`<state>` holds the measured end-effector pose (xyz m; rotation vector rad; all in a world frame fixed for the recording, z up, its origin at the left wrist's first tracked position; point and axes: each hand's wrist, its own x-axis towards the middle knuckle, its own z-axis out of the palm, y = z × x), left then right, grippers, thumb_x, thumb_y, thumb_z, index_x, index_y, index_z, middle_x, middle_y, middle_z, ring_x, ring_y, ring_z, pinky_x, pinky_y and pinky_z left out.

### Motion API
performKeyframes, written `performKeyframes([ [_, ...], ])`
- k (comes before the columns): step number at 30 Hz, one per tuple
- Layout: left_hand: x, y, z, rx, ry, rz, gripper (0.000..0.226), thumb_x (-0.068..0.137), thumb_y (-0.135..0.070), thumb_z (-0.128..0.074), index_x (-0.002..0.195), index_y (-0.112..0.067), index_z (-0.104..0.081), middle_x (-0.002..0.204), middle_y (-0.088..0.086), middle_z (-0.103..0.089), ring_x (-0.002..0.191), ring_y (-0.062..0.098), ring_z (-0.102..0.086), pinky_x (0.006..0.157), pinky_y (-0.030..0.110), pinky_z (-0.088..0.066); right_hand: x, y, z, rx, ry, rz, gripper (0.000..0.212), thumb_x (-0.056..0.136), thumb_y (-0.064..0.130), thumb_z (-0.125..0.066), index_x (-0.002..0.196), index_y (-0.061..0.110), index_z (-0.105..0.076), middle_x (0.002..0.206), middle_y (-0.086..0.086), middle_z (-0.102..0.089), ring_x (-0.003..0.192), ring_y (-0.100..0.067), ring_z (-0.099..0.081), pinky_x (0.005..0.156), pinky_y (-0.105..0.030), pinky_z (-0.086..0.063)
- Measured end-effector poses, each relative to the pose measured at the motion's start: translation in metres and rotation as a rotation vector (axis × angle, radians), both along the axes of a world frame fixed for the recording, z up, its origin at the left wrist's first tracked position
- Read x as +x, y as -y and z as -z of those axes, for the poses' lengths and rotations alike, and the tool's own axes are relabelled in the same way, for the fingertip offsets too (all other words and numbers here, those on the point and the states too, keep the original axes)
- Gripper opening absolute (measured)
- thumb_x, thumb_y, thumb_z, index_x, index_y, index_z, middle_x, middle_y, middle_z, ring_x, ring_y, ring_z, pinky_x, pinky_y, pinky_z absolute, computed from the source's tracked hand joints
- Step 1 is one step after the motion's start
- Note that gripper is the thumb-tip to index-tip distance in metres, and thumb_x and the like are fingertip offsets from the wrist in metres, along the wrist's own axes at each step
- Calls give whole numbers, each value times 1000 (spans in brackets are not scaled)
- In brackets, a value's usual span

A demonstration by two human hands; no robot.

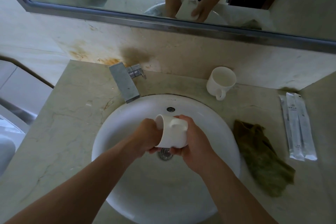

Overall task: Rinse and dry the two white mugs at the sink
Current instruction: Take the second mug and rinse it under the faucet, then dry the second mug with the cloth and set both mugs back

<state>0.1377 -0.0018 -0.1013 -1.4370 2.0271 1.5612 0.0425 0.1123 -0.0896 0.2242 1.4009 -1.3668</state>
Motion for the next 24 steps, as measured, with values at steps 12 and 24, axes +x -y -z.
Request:
performKeyframes([
  [12,17,-23,14,480,-477,-477,35,109,-43,-49,120,-16,-67,108,11,-79,104,27,-72,94,43,-60,-4,14,14,232,4,146,28,99,38,-56,112,16,-66,115,-16,-68,90,-32,-67,46,-30,-56],
  [24,-14,-51,17,1001,-722,-864,81,84,-58,-71,142,-2,-62,110,20,-76,103,33,-73,103,48,-50,18,14,5,329,-953,-254,39,106,47,-51,138,25,-49,124,-4,-50,78,-2,-53,58,-11,-41],
])
